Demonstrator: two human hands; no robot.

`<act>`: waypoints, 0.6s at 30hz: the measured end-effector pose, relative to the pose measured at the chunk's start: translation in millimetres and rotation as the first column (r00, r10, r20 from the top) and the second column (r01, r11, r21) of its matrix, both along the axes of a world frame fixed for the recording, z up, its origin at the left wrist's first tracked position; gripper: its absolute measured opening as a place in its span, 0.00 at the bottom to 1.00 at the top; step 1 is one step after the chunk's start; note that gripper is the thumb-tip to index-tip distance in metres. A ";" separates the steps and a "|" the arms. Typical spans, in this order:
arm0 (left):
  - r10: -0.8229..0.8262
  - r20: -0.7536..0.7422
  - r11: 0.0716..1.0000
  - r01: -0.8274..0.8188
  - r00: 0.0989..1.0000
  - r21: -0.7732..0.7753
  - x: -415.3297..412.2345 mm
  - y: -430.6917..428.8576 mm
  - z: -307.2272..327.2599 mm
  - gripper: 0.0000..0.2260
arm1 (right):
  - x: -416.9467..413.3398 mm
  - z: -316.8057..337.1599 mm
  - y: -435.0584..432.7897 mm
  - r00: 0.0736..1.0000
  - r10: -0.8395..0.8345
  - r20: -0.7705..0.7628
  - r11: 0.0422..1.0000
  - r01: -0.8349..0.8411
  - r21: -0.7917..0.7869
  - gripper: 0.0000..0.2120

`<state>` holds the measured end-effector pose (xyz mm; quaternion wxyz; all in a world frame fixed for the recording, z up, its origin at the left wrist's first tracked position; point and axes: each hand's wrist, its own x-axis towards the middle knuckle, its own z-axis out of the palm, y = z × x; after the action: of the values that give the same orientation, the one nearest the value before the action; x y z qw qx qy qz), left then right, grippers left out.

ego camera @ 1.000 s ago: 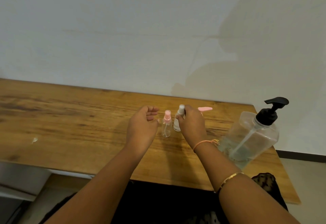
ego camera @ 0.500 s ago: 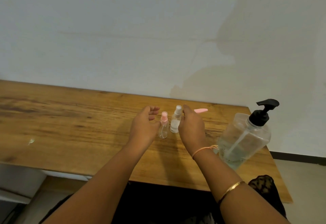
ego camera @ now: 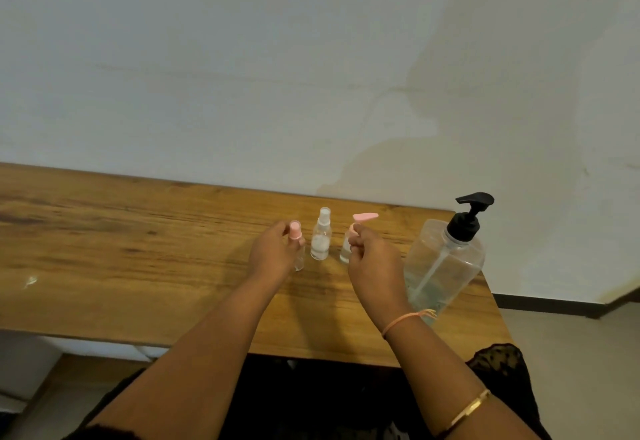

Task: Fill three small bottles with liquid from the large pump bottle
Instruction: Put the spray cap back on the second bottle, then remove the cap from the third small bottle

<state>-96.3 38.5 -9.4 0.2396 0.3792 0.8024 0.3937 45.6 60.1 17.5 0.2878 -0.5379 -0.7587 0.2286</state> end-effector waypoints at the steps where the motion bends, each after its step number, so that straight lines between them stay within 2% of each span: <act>1: -0.003 -0.007 1.000 0.003 1.000 0.000 0.6 -1.7 0.1 0.12 | 1.1 -0.5 -0.1 1.000 -0.003 -0.023 1.000 0.002 -0.017 0.12; 7: -0.058 0.037 0.998 0.057 0.998 0.033 12.5 -20.4 12.6 0.11 | 7.6 5.4 -8.4 0.991 0.079 -0.106 0.984 -0.094 -0.152 0.19; 11: -0.041 0.157 0.995 0.026 0.987 0.098 22.0 -32.7 29.2 0.12 | 9.6 9.8 -24.2 0.975 0.186 -0.123 0.945 -0.212 -0.250 0.24; 15: -0.062 0.235 0.982 0.018 0.970 0.187 39.7 -46.3 42.6 0.13 | 13.9 14.3 -33.2 0.972 0.205 -0.120 0.939 -0.229 -0.255 0.25; 18: -0.107 0.277 0.968 0.037 0.955 0.247 52.0 -54.3 48.0 0.13 | 19.8 15.3 -30.6 0.973 0.173 -0.154 0.953 -0.205 -0.222 0.21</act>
<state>-44.3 -15.8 38.7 0.3205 0.3730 0.6912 0.5294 65.4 29.6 32.7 0.2481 -0.4769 -0.7532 0.3792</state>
